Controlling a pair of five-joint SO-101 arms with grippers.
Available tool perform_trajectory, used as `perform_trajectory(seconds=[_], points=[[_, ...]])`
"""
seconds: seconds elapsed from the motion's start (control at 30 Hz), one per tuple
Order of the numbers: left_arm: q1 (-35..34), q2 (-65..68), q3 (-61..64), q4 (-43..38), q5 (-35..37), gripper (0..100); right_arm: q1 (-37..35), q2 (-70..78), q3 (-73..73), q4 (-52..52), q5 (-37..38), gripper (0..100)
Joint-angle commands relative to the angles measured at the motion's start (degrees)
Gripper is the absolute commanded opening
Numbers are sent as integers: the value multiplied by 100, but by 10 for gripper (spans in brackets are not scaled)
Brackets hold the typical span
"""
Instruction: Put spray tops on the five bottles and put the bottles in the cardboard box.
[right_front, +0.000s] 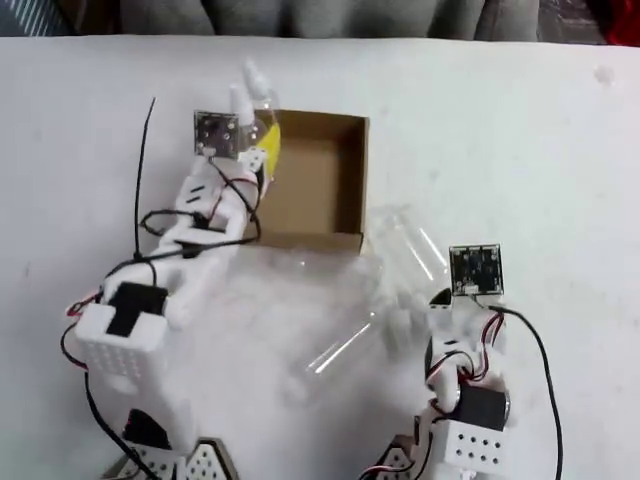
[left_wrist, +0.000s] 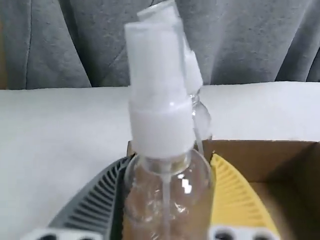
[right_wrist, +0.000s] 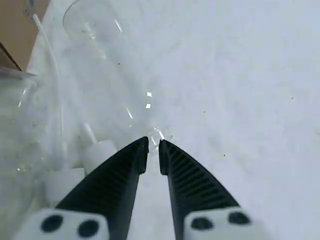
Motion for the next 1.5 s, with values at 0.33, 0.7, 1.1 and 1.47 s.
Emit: perform_trajectory(seconds=[0.33,0.7,1.1,1.47], points=[[-66,251,-316,-545,-70,20,-48,57,53,13,53,17],[-127,242,-220,-536,-70,28,-48,57,53,13,53,17],[-127,233,-44,-536,-44,351,-57,66,53,13,53,17],[-127,224,-44,-536,-62,355,-66,66,53,4,53,16]])
